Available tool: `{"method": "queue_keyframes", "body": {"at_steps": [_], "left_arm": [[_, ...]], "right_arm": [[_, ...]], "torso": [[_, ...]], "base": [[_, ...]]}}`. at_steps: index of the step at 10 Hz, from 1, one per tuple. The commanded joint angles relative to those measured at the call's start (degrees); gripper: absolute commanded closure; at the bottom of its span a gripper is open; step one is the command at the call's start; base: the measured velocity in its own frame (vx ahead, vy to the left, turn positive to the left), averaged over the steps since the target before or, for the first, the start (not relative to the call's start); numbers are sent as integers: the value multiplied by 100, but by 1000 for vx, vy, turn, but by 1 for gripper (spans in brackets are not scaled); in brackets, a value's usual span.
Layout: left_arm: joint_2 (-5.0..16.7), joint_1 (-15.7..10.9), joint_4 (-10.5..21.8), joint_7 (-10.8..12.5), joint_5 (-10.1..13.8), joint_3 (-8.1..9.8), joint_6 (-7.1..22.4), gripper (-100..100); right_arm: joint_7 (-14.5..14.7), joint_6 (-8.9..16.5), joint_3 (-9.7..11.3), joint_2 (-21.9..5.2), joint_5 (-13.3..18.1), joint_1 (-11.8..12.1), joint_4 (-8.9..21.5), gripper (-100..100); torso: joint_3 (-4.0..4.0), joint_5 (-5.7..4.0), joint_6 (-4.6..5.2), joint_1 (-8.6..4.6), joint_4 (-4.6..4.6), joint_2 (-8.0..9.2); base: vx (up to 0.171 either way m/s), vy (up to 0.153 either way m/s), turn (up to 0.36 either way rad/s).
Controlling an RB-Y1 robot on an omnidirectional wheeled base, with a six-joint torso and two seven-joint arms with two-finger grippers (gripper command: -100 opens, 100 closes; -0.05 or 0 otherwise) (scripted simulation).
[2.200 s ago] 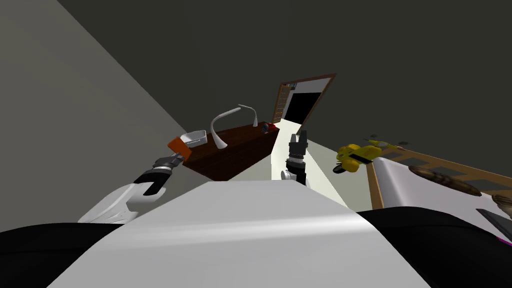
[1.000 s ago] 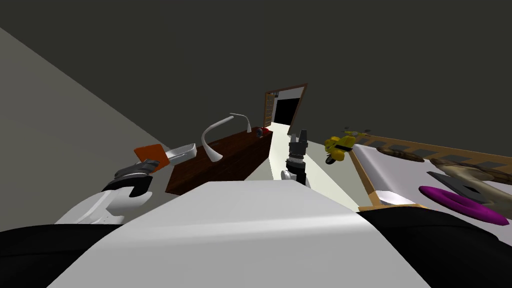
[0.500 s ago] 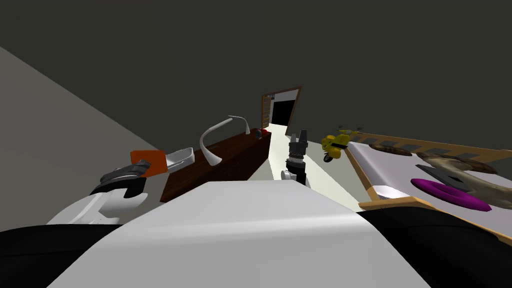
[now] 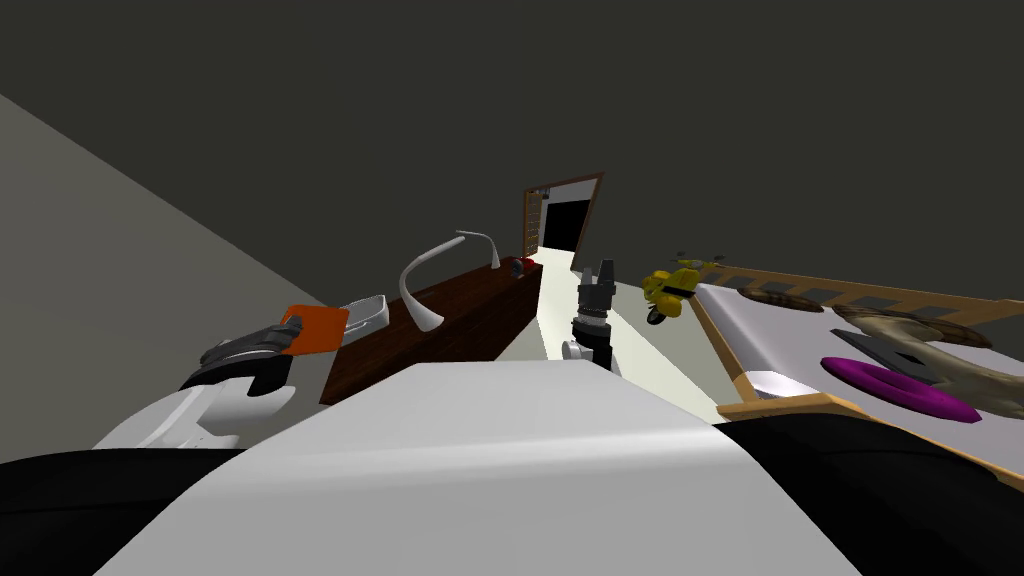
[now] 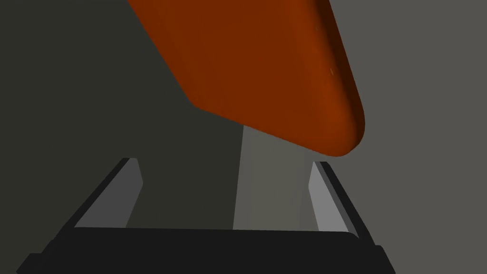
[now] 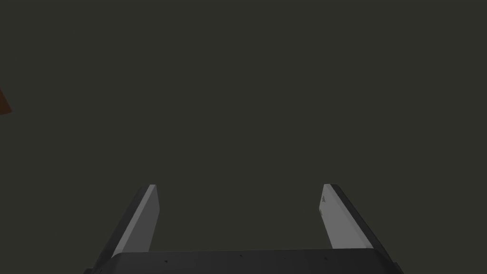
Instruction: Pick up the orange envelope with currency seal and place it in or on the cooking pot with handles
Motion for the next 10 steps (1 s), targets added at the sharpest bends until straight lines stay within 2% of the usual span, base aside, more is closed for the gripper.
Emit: {"method": "queue_keyframes", "body": {"at_steps": [1, 4, 9, 10], "left_arm": [[286, 145, -73, 143, 198, 98, 69, -100], [728, 363, -183, 357, 495, 246, 171, -100], [1456, 726, -366, 715, 991, 492, 343, -100], [1329, 600, -282, 649, 879, 442, 276, -100]], "right_arm": [[0, 0, 0, 0, 0, 0, 0, 0], [0, 0, 1, 1, 0, 0, 0, 0], [0, 0, 1, 1, 0, -1, 0, 0], [0, 0, 1, 1, 0, -1, 0, 0]], "torso": [[0, 0, 0, 0, 0, 0], [42, -51, -53, -68, 19, 66], [111, -100, -126, -88, 53, 172], [121, -108, -140, -89, 58, 186]], "base": [[-53, -64, 62], [-82, -130, 62], [-87, -101, 59], [-32, -41, 14]]}}
